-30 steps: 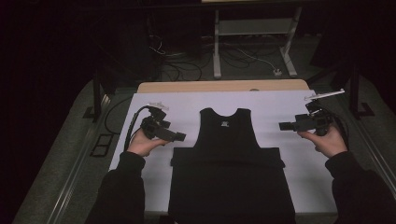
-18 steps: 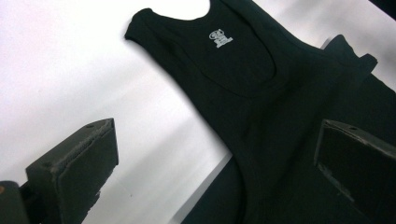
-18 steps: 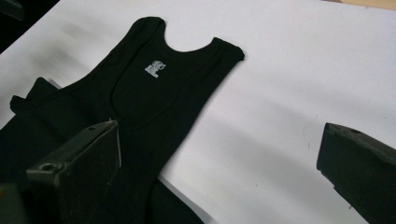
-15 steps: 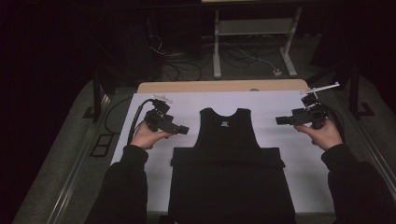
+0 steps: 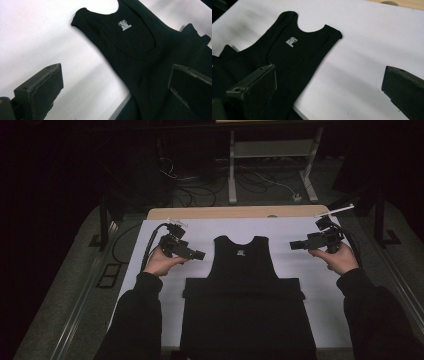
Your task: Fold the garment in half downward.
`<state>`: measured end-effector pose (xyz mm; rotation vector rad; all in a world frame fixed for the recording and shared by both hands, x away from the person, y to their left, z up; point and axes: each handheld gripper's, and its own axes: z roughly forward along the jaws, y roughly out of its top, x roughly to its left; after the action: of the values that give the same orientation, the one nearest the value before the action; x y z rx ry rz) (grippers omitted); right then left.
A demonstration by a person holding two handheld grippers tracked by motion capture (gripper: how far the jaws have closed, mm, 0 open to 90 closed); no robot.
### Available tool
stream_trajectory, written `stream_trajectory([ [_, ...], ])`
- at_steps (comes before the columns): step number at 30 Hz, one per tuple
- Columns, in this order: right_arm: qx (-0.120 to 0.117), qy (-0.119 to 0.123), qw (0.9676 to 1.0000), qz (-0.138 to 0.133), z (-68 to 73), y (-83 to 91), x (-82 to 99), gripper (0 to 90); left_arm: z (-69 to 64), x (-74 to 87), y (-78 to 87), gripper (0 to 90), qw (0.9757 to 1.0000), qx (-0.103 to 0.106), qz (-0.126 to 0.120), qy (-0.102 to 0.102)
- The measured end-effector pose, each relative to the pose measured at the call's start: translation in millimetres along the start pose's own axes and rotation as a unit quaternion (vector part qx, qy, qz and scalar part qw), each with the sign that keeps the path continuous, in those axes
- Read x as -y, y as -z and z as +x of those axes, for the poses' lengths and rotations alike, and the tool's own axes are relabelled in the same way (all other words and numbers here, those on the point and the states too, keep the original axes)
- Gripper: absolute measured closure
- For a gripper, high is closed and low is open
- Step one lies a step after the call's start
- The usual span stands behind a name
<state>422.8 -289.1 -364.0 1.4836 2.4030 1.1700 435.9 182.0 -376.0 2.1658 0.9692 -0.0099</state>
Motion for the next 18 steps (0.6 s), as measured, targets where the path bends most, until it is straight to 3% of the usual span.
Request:
stream_trajectory([
  [8,0.0,-0.001,1.0,0.007,-3.4,-11.8,-2.6,0.0,10.6,0.8,-7.9,0.0,0.9998,-0.001,-0.009,0.017],
  [18,0.001,0.001,0.9999,0.015,-4.7,-24.9,-7.9,0.0,13.6,-4.1,-21.1,0.0,0.9998,-0.002,-0.001,0.021],
])
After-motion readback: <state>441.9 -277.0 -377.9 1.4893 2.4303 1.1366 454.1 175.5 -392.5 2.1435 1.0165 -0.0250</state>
